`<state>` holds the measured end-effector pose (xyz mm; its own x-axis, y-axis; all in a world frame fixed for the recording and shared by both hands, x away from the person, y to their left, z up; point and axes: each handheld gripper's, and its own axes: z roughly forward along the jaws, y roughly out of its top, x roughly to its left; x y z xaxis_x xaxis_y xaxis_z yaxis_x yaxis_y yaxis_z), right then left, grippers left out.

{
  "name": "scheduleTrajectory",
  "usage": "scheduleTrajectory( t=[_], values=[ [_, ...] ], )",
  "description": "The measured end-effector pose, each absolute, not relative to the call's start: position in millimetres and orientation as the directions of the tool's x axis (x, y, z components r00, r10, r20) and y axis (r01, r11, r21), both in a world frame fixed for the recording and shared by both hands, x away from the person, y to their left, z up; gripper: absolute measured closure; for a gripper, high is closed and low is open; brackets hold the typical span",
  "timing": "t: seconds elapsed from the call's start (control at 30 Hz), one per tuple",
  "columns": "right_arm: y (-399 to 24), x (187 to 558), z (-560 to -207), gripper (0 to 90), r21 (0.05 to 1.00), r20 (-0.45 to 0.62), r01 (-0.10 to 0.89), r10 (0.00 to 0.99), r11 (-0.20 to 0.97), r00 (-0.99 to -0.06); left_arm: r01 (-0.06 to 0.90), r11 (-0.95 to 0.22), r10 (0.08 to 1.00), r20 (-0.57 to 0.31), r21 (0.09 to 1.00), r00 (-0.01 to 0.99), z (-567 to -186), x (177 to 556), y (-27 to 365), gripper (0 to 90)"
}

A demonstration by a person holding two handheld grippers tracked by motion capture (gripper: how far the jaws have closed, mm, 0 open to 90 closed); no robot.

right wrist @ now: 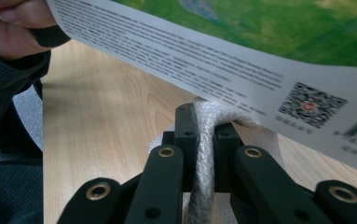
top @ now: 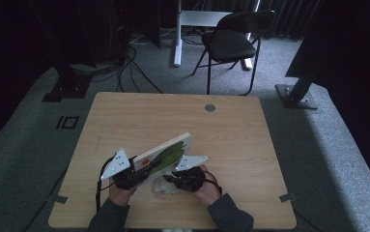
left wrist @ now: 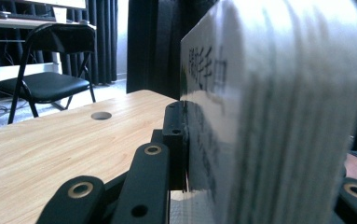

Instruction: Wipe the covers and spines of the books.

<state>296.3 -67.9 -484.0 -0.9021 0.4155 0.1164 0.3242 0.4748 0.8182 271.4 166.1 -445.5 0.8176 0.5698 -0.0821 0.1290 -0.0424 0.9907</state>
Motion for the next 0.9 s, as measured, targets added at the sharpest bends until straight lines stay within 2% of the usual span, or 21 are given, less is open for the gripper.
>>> scheduleTrajectory(
  t=[0.9],
  values=[
    [-47,284,-483,85.0,0.822,0.108,0.283,0.353,0.494,-0.929,0.135,-0.043,0.57,-0.087,0.99,0.817,-447,272,163,77.9]
  ],
)
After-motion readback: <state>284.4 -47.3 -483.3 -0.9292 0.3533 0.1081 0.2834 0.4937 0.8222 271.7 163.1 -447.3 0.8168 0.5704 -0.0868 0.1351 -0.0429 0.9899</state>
